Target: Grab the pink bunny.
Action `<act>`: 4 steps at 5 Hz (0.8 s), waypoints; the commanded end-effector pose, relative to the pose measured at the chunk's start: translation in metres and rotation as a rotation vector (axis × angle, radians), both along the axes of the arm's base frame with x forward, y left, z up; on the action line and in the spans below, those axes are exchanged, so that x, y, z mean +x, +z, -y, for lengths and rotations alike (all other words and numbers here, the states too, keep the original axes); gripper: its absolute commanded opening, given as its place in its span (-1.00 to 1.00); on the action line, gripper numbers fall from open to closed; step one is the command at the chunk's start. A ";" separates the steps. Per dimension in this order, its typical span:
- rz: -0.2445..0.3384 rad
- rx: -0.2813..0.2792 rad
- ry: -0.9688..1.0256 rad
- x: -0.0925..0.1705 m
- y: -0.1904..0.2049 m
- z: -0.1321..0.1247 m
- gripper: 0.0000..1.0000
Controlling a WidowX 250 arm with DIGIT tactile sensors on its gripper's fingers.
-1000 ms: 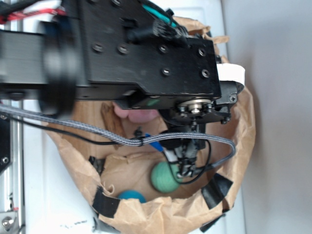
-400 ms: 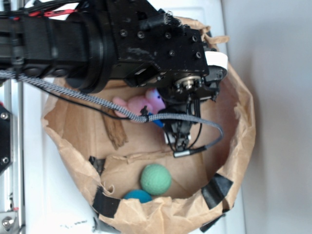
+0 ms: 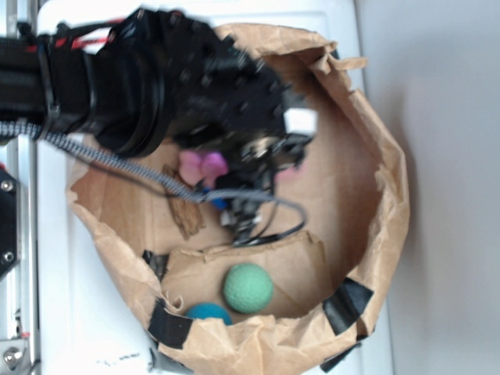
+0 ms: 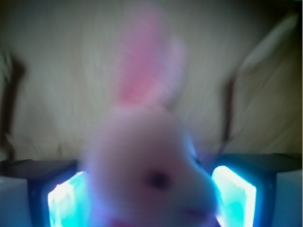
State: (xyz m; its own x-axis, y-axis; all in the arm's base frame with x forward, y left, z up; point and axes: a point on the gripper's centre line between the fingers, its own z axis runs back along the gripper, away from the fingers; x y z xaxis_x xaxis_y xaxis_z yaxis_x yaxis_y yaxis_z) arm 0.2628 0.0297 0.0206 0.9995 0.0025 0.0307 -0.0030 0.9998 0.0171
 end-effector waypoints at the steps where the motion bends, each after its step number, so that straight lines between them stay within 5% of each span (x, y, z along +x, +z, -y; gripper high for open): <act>1: 0.089 0.027 0.033 0.009 -0.006 0.012 -1.00; 4: 0.051 -0.107 0.015 0.018 0.091 0.032 -1.00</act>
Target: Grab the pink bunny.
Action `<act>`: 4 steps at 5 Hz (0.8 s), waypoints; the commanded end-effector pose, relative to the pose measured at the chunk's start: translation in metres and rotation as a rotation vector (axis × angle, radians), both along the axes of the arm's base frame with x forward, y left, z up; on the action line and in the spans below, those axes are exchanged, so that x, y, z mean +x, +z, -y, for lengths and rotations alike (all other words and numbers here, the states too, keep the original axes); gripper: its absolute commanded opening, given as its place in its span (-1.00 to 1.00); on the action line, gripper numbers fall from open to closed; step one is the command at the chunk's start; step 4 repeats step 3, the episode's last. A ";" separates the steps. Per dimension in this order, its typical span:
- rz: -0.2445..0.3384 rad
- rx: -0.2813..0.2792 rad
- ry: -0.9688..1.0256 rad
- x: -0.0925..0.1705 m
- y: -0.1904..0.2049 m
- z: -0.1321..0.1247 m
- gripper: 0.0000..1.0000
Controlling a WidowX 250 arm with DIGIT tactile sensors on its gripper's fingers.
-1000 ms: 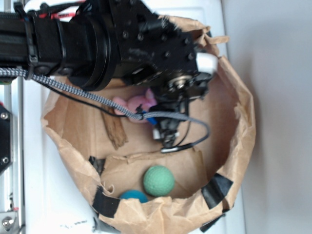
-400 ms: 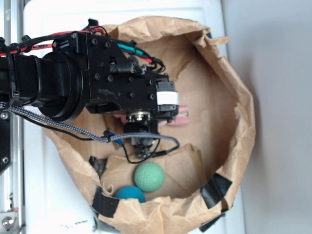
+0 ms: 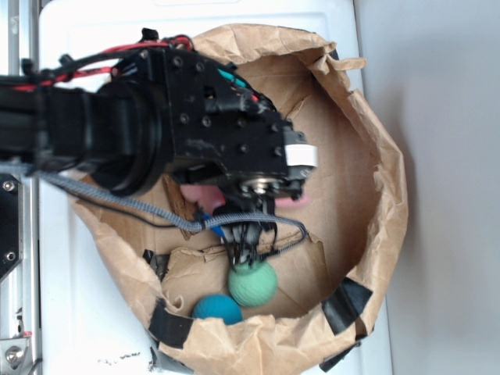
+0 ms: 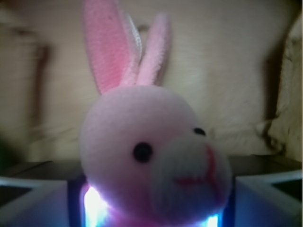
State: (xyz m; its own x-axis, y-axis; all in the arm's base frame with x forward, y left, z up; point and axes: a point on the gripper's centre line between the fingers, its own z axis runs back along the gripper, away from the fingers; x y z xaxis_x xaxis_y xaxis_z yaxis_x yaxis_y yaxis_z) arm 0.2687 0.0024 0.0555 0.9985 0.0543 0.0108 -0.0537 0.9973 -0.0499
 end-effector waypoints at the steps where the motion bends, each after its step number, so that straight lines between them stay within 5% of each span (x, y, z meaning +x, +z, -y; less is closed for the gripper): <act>1: 0.085 -0.049 -0.051 0.005 0.079 0.009 -1.00; 4: 0.084 -0.076 -0.122 0.002 0.087 0.017 -1.00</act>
